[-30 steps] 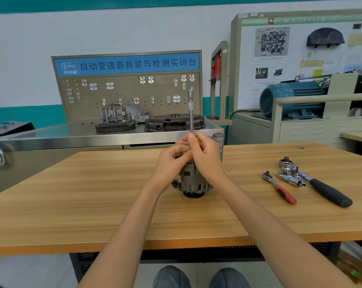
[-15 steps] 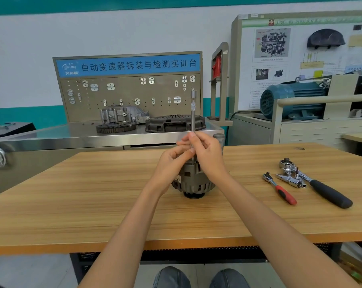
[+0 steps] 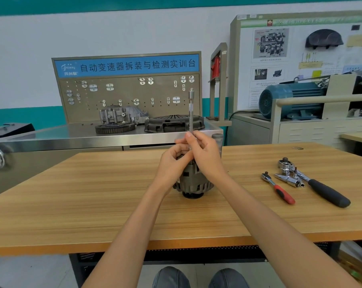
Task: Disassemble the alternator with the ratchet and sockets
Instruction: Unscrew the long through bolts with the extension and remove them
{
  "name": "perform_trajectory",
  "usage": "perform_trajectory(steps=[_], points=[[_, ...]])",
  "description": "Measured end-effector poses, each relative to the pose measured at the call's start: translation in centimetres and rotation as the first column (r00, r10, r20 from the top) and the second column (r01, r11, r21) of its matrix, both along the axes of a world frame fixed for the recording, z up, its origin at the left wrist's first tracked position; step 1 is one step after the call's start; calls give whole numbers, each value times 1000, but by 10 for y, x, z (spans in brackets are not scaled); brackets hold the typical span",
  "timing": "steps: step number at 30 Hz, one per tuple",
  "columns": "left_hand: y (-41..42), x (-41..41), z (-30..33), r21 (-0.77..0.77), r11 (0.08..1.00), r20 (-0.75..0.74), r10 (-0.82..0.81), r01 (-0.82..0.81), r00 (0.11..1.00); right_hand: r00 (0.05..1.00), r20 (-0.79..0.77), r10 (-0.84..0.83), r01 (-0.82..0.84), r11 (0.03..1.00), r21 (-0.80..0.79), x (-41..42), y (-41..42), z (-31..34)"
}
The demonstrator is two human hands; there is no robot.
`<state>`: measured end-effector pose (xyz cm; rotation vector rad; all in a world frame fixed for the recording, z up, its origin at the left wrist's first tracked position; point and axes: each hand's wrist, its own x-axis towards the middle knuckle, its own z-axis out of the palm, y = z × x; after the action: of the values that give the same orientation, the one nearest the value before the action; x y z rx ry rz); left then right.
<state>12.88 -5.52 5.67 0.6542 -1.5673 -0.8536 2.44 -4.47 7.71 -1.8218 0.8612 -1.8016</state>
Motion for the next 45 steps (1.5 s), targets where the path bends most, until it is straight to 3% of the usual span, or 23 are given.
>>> perform_trajectory(steps=[6, 19, 26, 39, 45], points=[[1, 6, 2, 3, 998, 19, -67, 67, 998, 1000, 11, 13, -13, 1000, 5, -2, -3, -1], [-1, -4, -1, 34, 998, -26, 58, -57, 998, 1000, 12, -18, 18, 1000, 10, 2, 0, -2], [1, 2, 0, 33, 999, -3, -12, 12, 1000, 1000, -10, -1, 1, 1000, -10, -2, -3, -2], [2, -2, 2, 32, 998, 9, 52, -52, 999, 1000, 11, -4, 3, 1000, 18, 1, 0, -3], [4, 2, 2, 40, 999, -13, -24, 24, 1000, 1000, -15, -6, 6, 1000, -20, -2, -2, 0]])
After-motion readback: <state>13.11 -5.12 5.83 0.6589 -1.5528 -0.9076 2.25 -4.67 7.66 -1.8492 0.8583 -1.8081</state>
